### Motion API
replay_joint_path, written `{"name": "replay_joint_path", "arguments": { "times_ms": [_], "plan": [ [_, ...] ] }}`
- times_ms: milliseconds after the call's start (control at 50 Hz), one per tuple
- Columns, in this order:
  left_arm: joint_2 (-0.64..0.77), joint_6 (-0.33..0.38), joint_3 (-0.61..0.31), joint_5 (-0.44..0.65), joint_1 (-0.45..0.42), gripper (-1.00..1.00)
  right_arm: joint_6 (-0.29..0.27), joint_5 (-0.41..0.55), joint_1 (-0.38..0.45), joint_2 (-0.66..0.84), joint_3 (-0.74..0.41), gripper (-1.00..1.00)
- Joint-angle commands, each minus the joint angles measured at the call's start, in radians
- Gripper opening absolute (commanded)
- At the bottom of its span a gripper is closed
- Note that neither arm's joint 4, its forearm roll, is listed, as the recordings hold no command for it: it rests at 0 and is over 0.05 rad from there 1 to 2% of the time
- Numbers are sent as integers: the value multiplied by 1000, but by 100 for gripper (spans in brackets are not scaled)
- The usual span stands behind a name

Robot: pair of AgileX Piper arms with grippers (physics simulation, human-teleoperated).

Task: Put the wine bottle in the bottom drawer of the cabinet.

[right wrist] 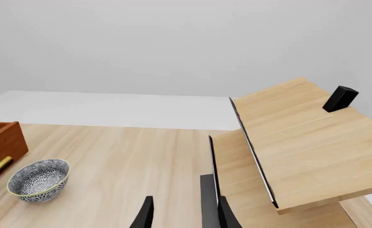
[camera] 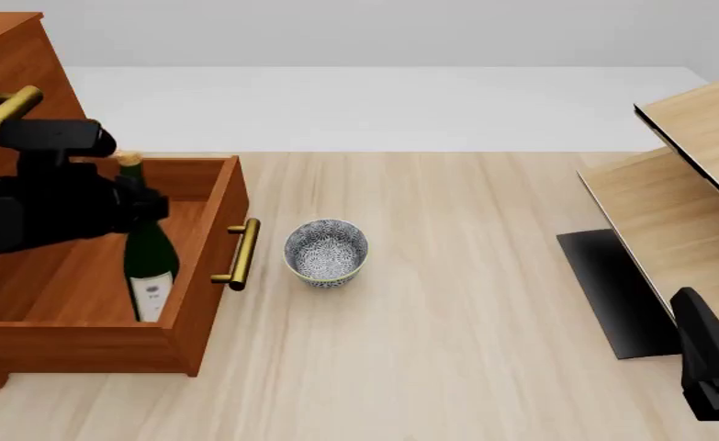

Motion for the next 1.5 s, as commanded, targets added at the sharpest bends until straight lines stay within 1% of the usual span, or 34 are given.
{"name": "replay_joint_path", "arguments": {
  "times_ms": [20, 80, 120, 160, 180, 240, 280, 300, 340, 360, 380, 420, 440, 480, 500, 580, 600, 680, 720, 780, 800, 820, 860, 880, 1020, 1040, 1080, 1120, 1140, 1160, 1200, 1220, 1360, 1500],
  "plan": [
    [121, 61, -6, 4, -4, -100, 1, 0, -1, 0, -1, 100],
    [142, 37, -25, 13, -24, -100, 2, -1, -2, 0, -1, 100],
    [166, 74, -46, 25, 2, -100, 2, -1, -2, 0, 0, 100],
    [182, 63, -62, 37, -5, -100, 3, 0, -2, 0, 0, 100],
    [185, 79, -69, 38, 2, -100, 1, 0, -2, 0, 0, 100],
    [211, 83, -88, 48, 5, -100, -2, 0, -1, 0, 0, 100],
    [220, 67, -98, 49, 13, -100, 3, 0, -3, 0, 0, 100],
    [232, 86, -104, 50, 14, -100, -1, 0, -2, 0, 0, 100],
    [244, 84, -113, 51, 18, -100, -1, 0, -3, 0, 0, 100],
    [248, 59, -117, 50, 8, -100, 2, 1, -4, 0, 0, 100],
    [255, 69, -120, 51, 12, -100, 1, 0, -3, 0, 0, 100],
    [266, 59, -126, 49, 16, -100, 1, 0, -4, 0, 1, 100],
    [266, 36, -128, 49, 4, -100, -1, 0, -3, 0, 1, 100],
    [280, 35, -133, 50, 9, -100, 0, 0, -3, 0, 0, 100],
    [291, 20, -140, 52, 9, -100, 0, 0, -4, 0, 1, 100],
    [313, 27, -154, 49, 19, -100, 0, 1, -5, 0, 0, 100],
    [323, 11, -151, 51, 2, -100, 1, 0, -6, 0, 0, 100],
    [352, 11, -165, 41, 15, -100, -2, 0, -3, 0, 1, 100],
    [368, -12, -174, 38, 7, -100, 0, 0, -5, 0, 0, 100],
    [388, -12, -197, 43, 19, -100, 0, 0, -5, 0, 0, 100],
    [400, 17, -208, 51, 35, -100, 0, 1, -6, 0, 1, 100],
    [401, -12, -210, 47, 16, -100, -1, 0, -7, 0, 1, 100],
    [423, 6, -215, 43, 27, -100, -2, 0, -5, 0, 1, 100],
    [430, -8, -221, 40, 34, -100, 0, 1, -6, 0, 0, 100],
    [490, -1, -266, 48, 45, -100, -1, 0, -8, 0, 3, 100],
    [497, -11, -275, 49, 43, -100, -3, -1, -9, 0, 3, 100],
    [511, -1, -289, 53, 50, -100, -4, -1, -9, 0, 4, 100],
    [522, -34, -294, 50, 32, -100, -2, -1, -11, 0, 4, 100],
    [526, -20, -301, 51, 47, -100, -3, -1, -11, 0, 5, 100],
    [538, 13, -309, 58, 67, -100, -2, 0, -12, 0, 5, 100],
    [533, -22, -305, 54, 37, -100, -4, 0, -12, 0, 5, 100],
    [544, -5, -319, 59, 54, -100, -3, 0, -13, 0, 5, 100],
    [575, 12, -347, 72, 53, -100, -3, 0, -13, 0, 5, 100],
    [607, 4, -369, 72, 47, -100, -2, 0, -14, 0, 5, 100]
  ]
}}
